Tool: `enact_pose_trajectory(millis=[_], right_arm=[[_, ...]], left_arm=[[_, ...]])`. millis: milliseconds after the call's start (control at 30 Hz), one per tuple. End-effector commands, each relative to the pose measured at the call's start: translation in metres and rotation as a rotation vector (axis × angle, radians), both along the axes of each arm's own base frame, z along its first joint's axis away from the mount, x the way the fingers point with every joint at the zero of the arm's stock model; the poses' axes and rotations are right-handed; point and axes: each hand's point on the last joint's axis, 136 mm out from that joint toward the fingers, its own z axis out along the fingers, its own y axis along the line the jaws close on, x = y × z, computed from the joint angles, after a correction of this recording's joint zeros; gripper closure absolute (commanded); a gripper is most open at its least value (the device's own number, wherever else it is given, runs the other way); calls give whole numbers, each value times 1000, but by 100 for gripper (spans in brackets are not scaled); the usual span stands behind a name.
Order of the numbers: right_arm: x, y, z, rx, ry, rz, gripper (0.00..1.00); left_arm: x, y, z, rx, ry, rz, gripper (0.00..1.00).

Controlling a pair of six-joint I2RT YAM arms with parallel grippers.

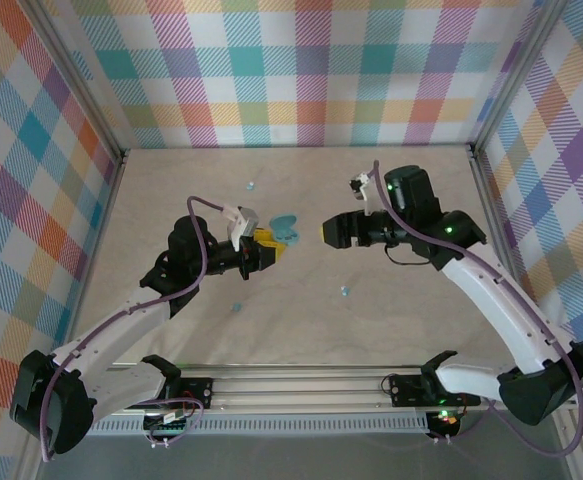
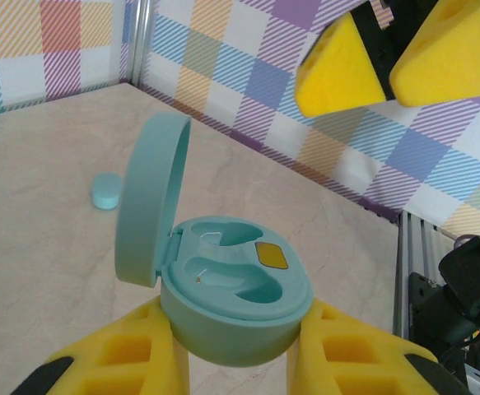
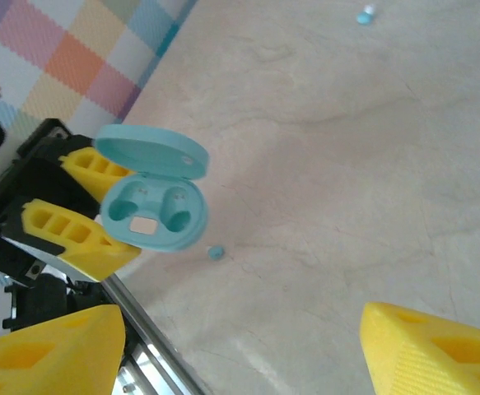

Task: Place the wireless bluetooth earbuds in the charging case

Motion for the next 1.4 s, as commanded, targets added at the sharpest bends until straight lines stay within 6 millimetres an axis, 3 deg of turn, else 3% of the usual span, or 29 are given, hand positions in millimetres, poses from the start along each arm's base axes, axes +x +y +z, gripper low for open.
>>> enact_pose_trajectory(millis=[0, 100, 300, 533, 967, 1367], right_arm=[[-2, -39, -54, -128, 241, -226, 28], [-6, -53, -94, -190, 397, -292, 34], [-21, -53, -169, -217, 595, -347, 55], [-28, -53, -225, -309, 682, -364, 60], [-20, -42, -262, -404, 734, -331, 65], [-7, -37, -274, -469, 719, -293, 65]], left_arm=[[-3, 1, 3, 3, -29, -4, 88], [-3, 0, 3, 3, -29, -12, 88], [-5, 0, 3, 9, -31, -20, 88], [-7, 1, -1, 20, -27, -25, 88], [-9, 2, -5, 37, -28, -28, 88], [-10, 3, -7, 53, -30, -28, 88]])
